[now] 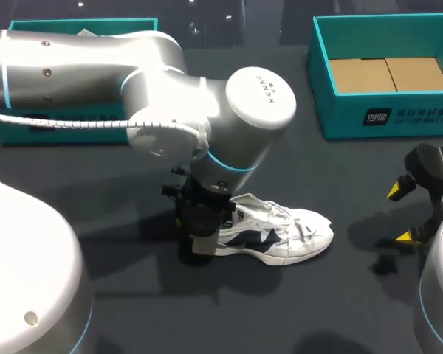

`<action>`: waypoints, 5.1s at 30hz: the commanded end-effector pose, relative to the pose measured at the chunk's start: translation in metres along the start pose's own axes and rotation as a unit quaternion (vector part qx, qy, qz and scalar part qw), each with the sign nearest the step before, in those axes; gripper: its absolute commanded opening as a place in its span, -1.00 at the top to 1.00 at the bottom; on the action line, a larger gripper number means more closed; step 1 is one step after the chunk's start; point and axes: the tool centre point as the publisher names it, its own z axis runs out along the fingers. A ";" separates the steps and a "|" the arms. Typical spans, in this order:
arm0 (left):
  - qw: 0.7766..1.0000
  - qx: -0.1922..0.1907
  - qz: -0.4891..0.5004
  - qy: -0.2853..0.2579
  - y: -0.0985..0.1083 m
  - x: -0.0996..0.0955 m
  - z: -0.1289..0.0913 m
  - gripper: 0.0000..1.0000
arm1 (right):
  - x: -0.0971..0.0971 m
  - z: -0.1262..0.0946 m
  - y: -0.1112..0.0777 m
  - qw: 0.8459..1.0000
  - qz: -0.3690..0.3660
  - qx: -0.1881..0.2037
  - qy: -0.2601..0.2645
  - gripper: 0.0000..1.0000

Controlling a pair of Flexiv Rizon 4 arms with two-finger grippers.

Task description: Take the shoe out of the shoebox, open the shoe tongue, remove and reinsert the insole, then place the shoe into the shoebox

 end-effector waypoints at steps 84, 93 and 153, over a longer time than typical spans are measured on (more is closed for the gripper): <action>0.621 0.505 -0.433 -0.414 0.002 0.118 0.005 -1.00 | 0.002 0.000 0.000 1.000 0.001 0.002 -0.002 -1.00; 0.620 0.509 -0.426 -0.419 0.002 0.121 0.005 -1.00 | 0.002 0.000 0.000 1.000 0.001 0.002 -0.002 -1.00; 0.472 0.544 -0.501 -0.480 -0.009 0.031 0.038 -1.00 | 0.002 0.000 0.000 1.000 0.001 0.002 -0.002 -1.00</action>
